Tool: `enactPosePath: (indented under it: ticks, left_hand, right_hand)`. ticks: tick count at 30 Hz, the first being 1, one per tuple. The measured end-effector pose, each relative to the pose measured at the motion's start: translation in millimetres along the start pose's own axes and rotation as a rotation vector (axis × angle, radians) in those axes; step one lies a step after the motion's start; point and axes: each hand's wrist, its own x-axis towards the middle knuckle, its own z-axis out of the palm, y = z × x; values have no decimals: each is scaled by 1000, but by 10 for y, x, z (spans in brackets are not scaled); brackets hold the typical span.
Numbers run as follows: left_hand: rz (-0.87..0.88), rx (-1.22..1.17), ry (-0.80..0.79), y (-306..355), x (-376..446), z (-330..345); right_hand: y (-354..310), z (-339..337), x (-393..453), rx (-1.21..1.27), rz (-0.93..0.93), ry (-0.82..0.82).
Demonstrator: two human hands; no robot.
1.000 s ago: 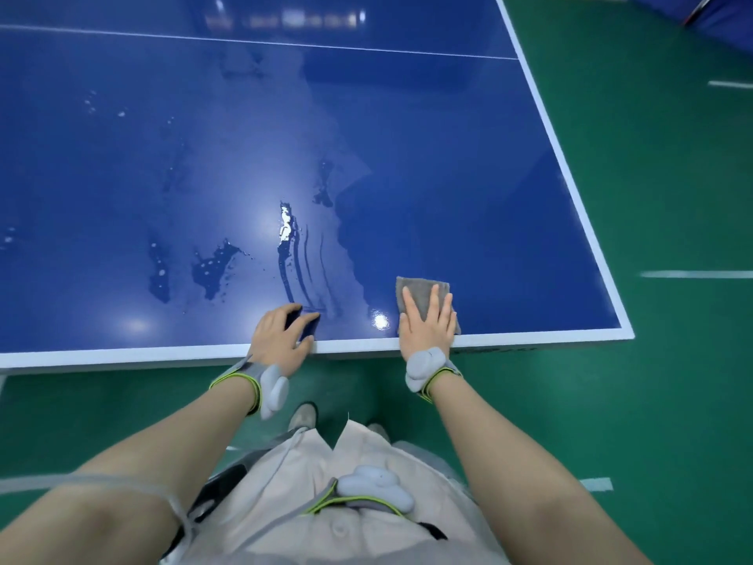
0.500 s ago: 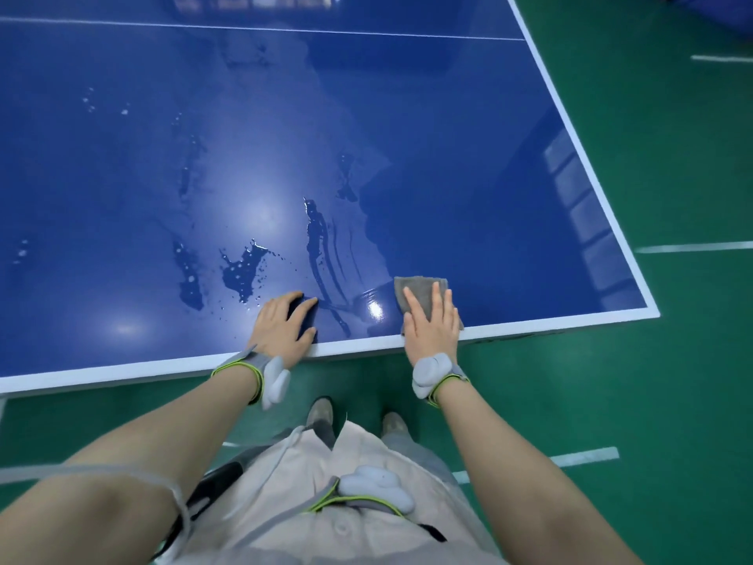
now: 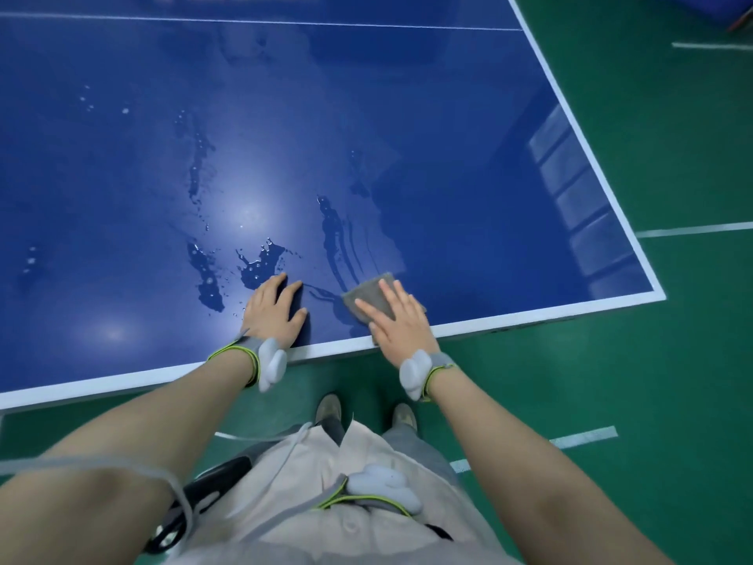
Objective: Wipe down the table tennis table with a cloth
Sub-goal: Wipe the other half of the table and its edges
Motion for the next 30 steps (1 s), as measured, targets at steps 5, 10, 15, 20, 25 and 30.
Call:
enactPosePath:
  ticks: [5, 10, 15, 20, 25, 30]
  left_hand:
    - [21, -32, -48, -11, -11, -44]
    - [82, -14, -80, -101, -33, -70]
    - [141, 29, -78, -178, -45, -83]
    - [160, 29, -88, -208, -26, -101]
    - [165, 5, -66, -216, -35, -86]
    - [78, -62, -6, -149, -20, -59]
  right_hand:
    - [-177, 18, 160, 63, 385, 83]
    - [-611, 140, 224, 63, 224, 21]
    - [-601, 176, 111, -32, -77, 21]
    - [-201, 42, 136, -52, 49, 51]
    - [-280, -31, 370, 90, 439, 89]
    - [-687, -9, 566, 102, 230, 54]
